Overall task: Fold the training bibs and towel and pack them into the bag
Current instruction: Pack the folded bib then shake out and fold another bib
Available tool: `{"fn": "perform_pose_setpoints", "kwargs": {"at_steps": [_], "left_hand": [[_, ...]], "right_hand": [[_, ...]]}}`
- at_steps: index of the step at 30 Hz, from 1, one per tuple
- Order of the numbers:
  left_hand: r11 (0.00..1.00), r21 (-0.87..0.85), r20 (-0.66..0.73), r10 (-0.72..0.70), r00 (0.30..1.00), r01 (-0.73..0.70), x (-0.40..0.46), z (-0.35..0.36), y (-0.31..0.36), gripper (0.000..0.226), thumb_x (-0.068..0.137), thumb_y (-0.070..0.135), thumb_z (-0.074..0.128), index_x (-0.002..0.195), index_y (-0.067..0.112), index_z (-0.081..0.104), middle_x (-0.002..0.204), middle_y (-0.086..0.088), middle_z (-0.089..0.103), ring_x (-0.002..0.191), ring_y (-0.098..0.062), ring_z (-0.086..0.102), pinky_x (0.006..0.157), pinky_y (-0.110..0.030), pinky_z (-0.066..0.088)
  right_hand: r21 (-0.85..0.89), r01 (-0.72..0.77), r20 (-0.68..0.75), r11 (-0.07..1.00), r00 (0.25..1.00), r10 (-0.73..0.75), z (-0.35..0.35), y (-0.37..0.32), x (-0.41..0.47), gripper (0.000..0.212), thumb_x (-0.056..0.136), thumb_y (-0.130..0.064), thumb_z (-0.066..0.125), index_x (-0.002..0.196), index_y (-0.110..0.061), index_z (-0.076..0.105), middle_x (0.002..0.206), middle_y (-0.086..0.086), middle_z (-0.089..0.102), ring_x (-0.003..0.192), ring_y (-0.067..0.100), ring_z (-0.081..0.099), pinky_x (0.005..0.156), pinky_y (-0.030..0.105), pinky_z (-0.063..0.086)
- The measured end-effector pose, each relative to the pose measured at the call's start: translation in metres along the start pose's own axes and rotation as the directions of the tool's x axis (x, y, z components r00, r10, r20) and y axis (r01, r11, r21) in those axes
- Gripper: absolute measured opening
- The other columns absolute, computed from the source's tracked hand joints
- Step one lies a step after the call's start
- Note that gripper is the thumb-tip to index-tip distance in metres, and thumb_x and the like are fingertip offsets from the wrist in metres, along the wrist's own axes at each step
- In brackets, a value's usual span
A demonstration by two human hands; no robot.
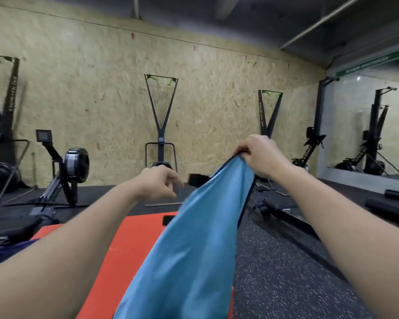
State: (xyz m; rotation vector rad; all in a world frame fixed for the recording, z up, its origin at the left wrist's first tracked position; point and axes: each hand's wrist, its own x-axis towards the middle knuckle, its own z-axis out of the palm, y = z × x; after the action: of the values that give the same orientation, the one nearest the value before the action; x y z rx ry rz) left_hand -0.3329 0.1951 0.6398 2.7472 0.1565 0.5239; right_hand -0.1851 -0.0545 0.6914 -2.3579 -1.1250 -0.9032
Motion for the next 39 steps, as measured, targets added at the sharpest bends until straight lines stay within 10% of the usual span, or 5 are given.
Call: {"fn": "perform_pose_setpoints", "kwargs": {"at_steps": [7,12,18,27,39], "left_hand": [[0.99,-0.14,-0.174,-0.01,0.985,-0.015,-0.016,-0.012,-0.026,0.008,0.09,0.03,0.069,0.093,0.029,0.077,0.087,0.008,0.074,0.086,-0.011,0.067,0.081,-0.031,0.055],[0.858,-0.474,-0.296,0.058,0.953,-0.2,0.01,0.01,0.017,0.043,0.082,0.042,0.076,0.121,0.028,0.065,0.105,0.009,0.072,0.099,-0.004,0.067,0.088,-0.026,0.054],[0.627,-0.767,-0.134,0.052,0.99,-0.137,0.032,0.027,0.036,0.051,0.089,0.004,0.07,0.131,0.022,0.046,0.108,-0.004,0.073,0.102,-0.022,0.071,0.083,-0.036,0.058],[0.819,-0.572,0.001,0.042,0.999,-0.034,0.022,0.012,-0.024,0.024,0.086,0.009,0.071,0.105,0.022,0.071,0.1,0.004,0.076,0.096,-0.017,0.073,0.086,-0.035,0.057],[0.878,-0.448,0.131,-0.122,0.984,0.168,-0.028,-0.032,-0.117,0.042,0.069,0.006,0.077,0.109,0.017,0.071,0.111,-0.008,0.074,0.105,-0.031,0.07,0.096,-0.055,0.054]], "right_hand": [[0.129,0.011,0.065,0.992,0.998,-0.02,-0.018,-0.02,0.015,0.024,0.094,-0.011,0.058,0.096,-0.027,0.076,0.097,-0.009,0.07,0.093,0.01,0.061,0.085,0.022,0.042],[0.188,0.093,0.106,0.978,0.988,-0.115,-0.001,-0.053,0.022,0.022,0.096,-0.014,0.059,0.093,-0.031,0.072,0.1,-0.007,0.072,0.093,0.011,0.064,0.081,0.023,0.044],[0.197,0.159,0.032,0.967,0.985,-0.168,0.012,-0.07,0.029,0.018,0.097,-0.016,0.057,0.1,-0.026,0.072,0.103,-0.007,0.071,0.089,0.01,0.058,0.082,0.025,0.04],[0.321,0.012,-0.054,0.947,0.999,0.006,0.017,-0.037,0.053,0.017,0.098,-0.009,0.059,0.102,-0.018,0.073,0.104,0.001,0.068,0.096,0.013,0.058,0.073,0.02,0.04],[0.222,-0.11,-0.09,0.969,0.987,0.133,0.035,-0.004,0.069,0.015,0.096,-0.012,0.062,0.104,-0.018,0.074,0.112,0.009,0.071,0.094,0.017,0.054,0.081,0.026,0.039]]}}
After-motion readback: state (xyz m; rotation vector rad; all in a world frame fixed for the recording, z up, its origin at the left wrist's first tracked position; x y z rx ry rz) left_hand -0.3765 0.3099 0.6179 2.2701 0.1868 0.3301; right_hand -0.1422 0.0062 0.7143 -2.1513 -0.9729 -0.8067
